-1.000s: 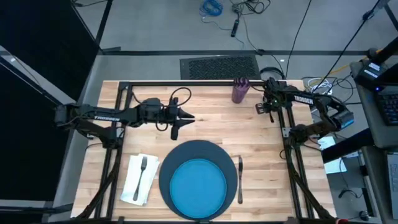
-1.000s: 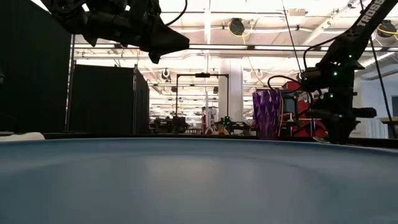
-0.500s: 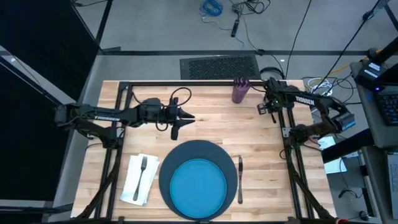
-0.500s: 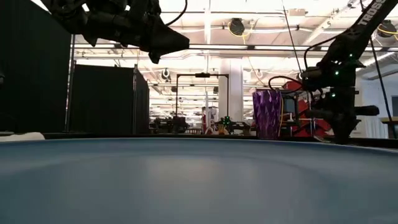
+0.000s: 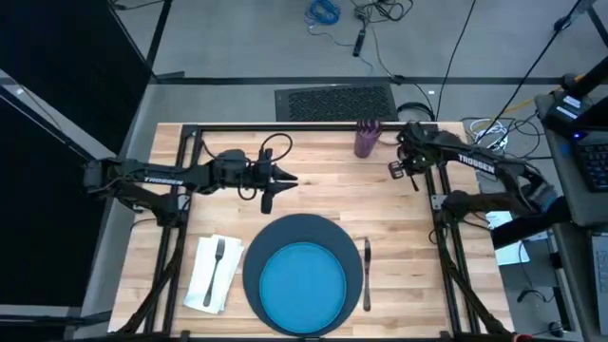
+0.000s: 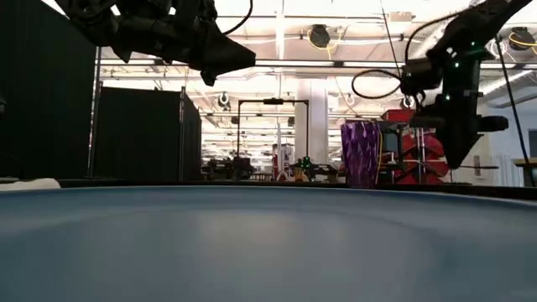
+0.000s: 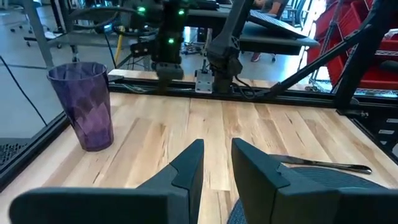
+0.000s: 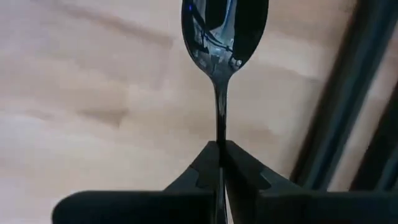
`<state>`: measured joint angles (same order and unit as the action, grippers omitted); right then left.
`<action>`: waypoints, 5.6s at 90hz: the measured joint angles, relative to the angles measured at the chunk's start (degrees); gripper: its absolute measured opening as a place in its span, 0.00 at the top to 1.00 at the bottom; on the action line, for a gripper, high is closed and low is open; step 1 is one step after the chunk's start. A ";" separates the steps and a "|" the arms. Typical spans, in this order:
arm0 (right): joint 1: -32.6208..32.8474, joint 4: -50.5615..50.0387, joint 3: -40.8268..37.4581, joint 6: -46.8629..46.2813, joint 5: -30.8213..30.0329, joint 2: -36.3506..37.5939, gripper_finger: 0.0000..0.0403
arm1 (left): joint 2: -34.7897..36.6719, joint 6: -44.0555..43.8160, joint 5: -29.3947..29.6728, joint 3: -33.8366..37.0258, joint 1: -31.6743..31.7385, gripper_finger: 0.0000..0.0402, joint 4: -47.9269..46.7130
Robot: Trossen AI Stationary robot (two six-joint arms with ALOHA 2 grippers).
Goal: Set table place
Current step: Put the spoon beside the table knife, then put the cup on the top right of the placemat
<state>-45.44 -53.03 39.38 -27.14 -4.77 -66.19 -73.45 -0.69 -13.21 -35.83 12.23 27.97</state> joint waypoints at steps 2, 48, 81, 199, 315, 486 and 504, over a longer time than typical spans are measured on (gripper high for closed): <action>1.36 0.07 0.00 -0.95 0.04 0.16 1.00 | 0.00 -0.01 0.00 0.00 0.00 0.83 0.02; 44.55 -6.71 0.02 -41.48 0.16 0.48 1.00 | 0.00 -0.07 0.00 0.00 0.00 0.83 -0.24; 79.37 -0.22 0.10 -86.18 -1.44 -2.80 1.00 | 0.00 -0.04 0.00 0.00 0.00 0.83 -0.72; 84.88 7.31 16.83 -98.67 7.10 -32.89 1.00 | 0.00 1.60 0.02 0.00 0.07 0.83 1.01; 82.55 2.51 16.31 -83.39 7.14 -28.69 0.74 | 0.00 3.00 1.35 0.00 0.07 0.83 1.05; -8.87 37.11 15.22 25.87 5.06 -2.70 0.72 | -22.24 -25.66 -17.39 -20.81 32.86 0.83 23.48; -14.18 21.41 27.27 28.73 5.04 -11.24 0.60 | -26.09 -25.58 -17.79 -22.03 32.87 0.83 21.78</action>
<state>-59.62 -31.62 66.64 1.58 0.28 -77.43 -99.54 -26.27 -31.01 -57.87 45.10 49.75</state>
